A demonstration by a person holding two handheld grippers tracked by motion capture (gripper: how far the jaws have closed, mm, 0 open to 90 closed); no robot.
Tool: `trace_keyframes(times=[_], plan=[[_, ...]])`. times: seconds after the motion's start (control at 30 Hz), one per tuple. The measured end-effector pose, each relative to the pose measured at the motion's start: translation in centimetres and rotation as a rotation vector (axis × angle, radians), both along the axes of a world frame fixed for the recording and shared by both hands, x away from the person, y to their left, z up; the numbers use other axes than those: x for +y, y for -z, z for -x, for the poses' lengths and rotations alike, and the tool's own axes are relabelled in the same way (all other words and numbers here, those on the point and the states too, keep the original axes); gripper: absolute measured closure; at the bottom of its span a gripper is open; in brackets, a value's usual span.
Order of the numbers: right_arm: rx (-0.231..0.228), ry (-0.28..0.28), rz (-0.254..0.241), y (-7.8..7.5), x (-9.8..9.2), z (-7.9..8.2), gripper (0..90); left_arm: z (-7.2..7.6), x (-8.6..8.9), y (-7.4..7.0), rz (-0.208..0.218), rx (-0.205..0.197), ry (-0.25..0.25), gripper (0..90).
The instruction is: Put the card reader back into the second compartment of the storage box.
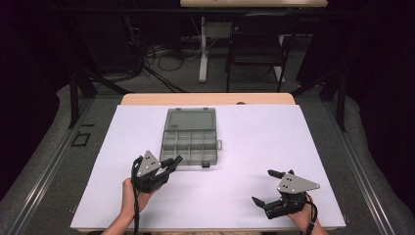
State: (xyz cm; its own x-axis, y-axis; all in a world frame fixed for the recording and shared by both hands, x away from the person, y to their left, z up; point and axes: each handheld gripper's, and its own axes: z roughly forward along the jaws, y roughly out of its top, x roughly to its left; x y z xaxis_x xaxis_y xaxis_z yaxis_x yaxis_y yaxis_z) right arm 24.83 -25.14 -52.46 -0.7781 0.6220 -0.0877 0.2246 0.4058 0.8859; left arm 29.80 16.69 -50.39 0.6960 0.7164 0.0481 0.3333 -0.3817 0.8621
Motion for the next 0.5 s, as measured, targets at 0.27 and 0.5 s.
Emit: trace_keyframes(times=[0.27,0.5], plan=[[-0.003,0.006,0.001,0.0,-0.1,0.0,0.5,-0.8,-0.1,-0.1,0.009,-0.013,-0.018,73.8],[-0.002,0.007,0.001,0.0,-0.1,0.0,0.5,-1.4,-0.2,-0.2,0.012,-0.021,-0.031,73.9]])
